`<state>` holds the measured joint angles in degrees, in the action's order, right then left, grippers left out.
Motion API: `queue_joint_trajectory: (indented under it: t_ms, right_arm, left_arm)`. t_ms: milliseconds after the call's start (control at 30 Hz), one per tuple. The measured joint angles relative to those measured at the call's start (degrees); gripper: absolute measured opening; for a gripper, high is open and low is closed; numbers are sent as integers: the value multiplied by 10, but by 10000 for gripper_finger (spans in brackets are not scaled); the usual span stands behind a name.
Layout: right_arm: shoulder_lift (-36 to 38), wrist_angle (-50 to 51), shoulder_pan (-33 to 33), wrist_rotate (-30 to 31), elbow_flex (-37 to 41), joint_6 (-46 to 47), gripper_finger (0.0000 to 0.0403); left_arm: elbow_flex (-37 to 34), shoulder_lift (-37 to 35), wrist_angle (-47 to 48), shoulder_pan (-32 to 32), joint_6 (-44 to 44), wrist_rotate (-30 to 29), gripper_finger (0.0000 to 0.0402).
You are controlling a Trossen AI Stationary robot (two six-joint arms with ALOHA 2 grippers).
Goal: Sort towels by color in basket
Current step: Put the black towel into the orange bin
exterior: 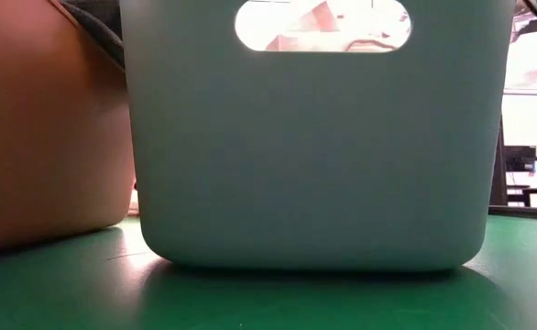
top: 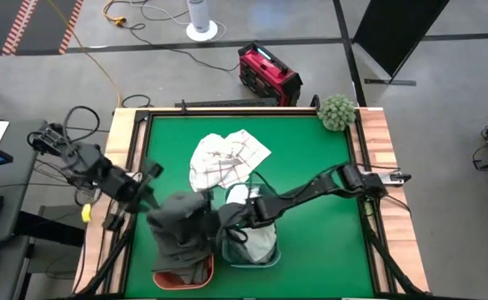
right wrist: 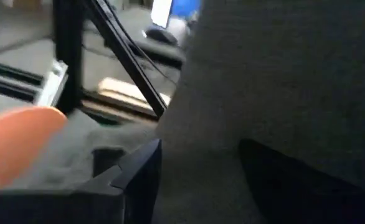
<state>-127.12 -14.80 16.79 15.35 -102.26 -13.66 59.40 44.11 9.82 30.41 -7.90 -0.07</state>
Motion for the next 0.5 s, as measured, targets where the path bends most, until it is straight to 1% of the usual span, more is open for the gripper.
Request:
queue_joint_trajectory:
  t_ms: [100,267,300,400,500]
  right_arm:
    - [-17,50,-6,27,-40,1,255]
    - [-12,95,-12,106,-50,18,255]
    - [-9,109,-12,109,-50,18,255]
    - [0,151,-2,108,-50,14,255]
    - [17,214,18,99,-50,17,255]
  left_arm:
    - [0,27,16,17,39,1,0]
    - [0,86,35,70,37,0,0]
    - [-1,96,38,81,37,-10,0]
    - [0,115,48,107,39,-67,0]
    - [0,131,76,125,67,-118,0]
